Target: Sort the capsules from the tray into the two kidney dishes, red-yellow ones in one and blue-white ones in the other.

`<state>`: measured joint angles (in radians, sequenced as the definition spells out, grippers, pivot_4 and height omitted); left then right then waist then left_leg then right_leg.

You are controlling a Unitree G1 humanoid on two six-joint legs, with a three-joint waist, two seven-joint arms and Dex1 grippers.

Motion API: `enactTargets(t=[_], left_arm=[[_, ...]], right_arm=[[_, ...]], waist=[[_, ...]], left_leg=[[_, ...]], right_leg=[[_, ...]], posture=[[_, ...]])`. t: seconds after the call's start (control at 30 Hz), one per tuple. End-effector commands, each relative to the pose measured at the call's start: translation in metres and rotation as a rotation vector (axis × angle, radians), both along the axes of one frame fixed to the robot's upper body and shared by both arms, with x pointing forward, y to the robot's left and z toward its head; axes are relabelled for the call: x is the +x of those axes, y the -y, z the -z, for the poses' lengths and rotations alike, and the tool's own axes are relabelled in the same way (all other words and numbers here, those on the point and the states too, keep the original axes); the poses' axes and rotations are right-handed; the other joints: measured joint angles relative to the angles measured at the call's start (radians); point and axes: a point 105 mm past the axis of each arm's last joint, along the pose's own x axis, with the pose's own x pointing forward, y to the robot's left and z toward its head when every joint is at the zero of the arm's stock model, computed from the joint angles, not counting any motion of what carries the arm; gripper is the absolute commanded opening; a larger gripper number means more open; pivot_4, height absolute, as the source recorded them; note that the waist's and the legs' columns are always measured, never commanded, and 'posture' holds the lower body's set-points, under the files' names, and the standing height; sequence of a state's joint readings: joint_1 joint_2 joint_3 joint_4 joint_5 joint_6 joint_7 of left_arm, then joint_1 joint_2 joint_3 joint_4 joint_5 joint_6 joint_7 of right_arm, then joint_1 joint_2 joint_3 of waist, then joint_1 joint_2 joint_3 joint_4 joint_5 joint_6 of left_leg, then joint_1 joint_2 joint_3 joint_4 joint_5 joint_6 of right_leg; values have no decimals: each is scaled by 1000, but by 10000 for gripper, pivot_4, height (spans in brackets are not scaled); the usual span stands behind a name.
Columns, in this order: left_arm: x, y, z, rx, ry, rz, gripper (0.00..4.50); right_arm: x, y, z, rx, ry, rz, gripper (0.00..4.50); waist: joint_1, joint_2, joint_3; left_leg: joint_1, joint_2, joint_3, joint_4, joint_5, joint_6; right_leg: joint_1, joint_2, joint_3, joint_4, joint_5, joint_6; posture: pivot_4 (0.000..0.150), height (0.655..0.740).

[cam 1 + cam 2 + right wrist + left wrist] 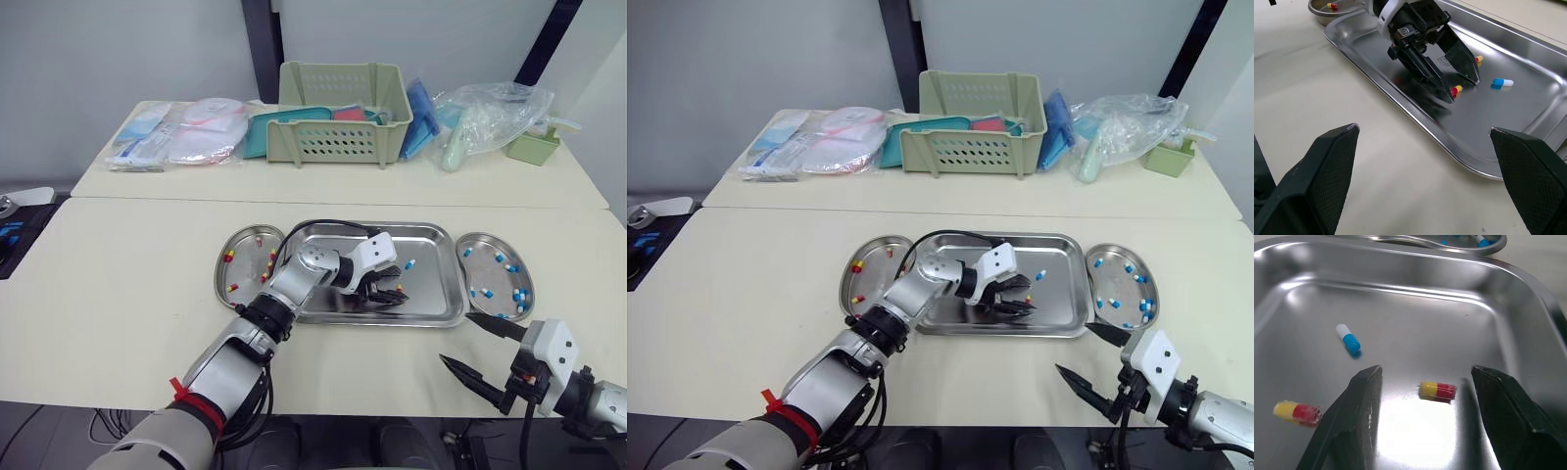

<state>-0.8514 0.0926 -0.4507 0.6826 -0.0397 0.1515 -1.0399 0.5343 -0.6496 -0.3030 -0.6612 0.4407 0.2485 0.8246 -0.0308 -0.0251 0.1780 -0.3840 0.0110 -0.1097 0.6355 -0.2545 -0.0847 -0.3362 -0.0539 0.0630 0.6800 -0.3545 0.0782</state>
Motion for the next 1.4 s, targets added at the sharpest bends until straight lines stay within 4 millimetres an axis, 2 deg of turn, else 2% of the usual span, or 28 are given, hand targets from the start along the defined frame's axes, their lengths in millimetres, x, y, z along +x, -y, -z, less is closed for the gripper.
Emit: enactTargets(t=[0.03, 0.1, 0.3, 0.33, 0.57, 0.7, 0.83, 0.93, 1.27, 1.4], left_arm=[[0, 4, -3, 21, 19, 33, 27804], [-1, 3, 1, 39, 9, 36, 23740], [-4, -1, 9, 76, -8, 47, 5487], [-4, -1, 8, 73, -9, 47, 4276], [-8, -3, -5, 33, 10, 64, 4276], [-9, -12, -36, -33, 65, 53, 4276], [-16, -38, -65, -75, 97, -9, 4276], [-20, -70, -79, -80, 101, -111, 4276], [-32, -165, -108, -90, 104, -537, 4276], [-41, -199, -110, -60, 106, -685, 4276]], right_arm=[[-2, -1, -4, -5, 39, -3, 45000], [-3, 0, -3, -5, 39, 0, 45000], [-4, 2, 0, -6, 43, 4, 45000], [-4, 2, 0, -6, 45, 3, 45000], [-3, 1, 0, -19, 58, -7, 45000], [1, -3, -4, -15, 97, -23, 45000], [5, -11, -7, -11, 133, -81, 45000], [9, -22, -6, 2, 151, -153, 45000], [25, -51, 0, 53, 191, -335, 45000], [30, -59, 3, 82, 194, -382, 45000]], waist=[[0, 0, 0], [0, 0, 0], [0, 0, 0], [0, 0, 0], [0, 0, 0], [-3, 0, 0], [-2, 1, -1], [-4, 2, -1], [-1, 1, 0], [-1, 1, 0]], left_leg=[[0, 0, 0, 0, 0, 0], [0, 0, 0, 0, 0, 0], [0, 0, 0, 0, 0, 0], [0, 0, 0, 0, 0, 0], [0, 0, 0, 0, 0, 0], [0, 0, 0, 0, 0, 0], [0, 1, 0, 0, 0, 0], [1, 1, 0, 0, 0, 0], [0, 1, -1, 0, 0, 0], [0, 1, -1, 0, 0, 0]], right_leg=[[0, 0, 0, 0, 0, 0], [0, 0, 0, 0, 0, 0], [0, 0, 0, 0, 0, 0], [0, 0, 0, 0, 0, 0], [0, 0, 0, 0, 0, 0], [0, 0, 0, 0, 0, 0], [0, 0, 0, 0, 0, 0], [0, 0, 0, 0, 0, 0], [0, 0, 0, 0, 0, 0], [0, 0, -1, 0, 0, 0]], posture=[[1500, 7400], [1500, 7400], [1500, 7400], [1500, 7400], [1500, 7400], [1500, 7400], [1500, 7400], [1500, 7400], [1500, 7400], [1500, 7400]])
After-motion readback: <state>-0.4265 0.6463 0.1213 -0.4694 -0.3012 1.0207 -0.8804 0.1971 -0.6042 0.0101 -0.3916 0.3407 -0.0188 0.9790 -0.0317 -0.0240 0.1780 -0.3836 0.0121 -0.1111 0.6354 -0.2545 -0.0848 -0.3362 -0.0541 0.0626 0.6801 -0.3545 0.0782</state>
